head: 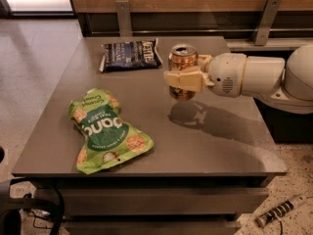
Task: Move orange can near green rice chip bag
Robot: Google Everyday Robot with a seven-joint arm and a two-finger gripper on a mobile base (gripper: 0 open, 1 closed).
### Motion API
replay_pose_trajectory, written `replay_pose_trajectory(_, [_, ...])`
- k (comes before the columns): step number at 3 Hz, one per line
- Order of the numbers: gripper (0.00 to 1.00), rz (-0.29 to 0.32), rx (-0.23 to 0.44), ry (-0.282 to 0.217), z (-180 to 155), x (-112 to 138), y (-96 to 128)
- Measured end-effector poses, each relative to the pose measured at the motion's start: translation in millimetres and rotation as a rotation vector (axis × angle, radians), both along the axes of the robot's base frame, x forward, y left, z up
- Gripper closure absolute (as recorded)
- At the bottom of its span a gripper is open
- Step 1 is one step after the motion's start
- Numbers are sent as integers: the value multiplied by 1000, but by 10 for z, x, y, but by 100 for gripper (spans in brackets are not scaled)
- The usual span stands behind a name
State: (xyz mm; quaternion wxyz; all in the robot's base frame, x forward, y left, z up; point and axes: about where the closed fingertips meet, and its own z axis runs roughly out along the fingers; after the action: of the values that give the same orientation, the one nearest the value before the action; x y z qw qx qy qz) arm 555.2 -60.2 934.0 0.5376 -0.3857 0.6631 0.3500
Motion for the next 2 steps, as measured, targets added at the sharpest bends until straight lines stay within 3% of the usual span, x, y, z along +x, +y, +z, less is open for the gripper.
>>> replay_pose_trajectory(2, [100,109,-14,9,-487,-312,91])
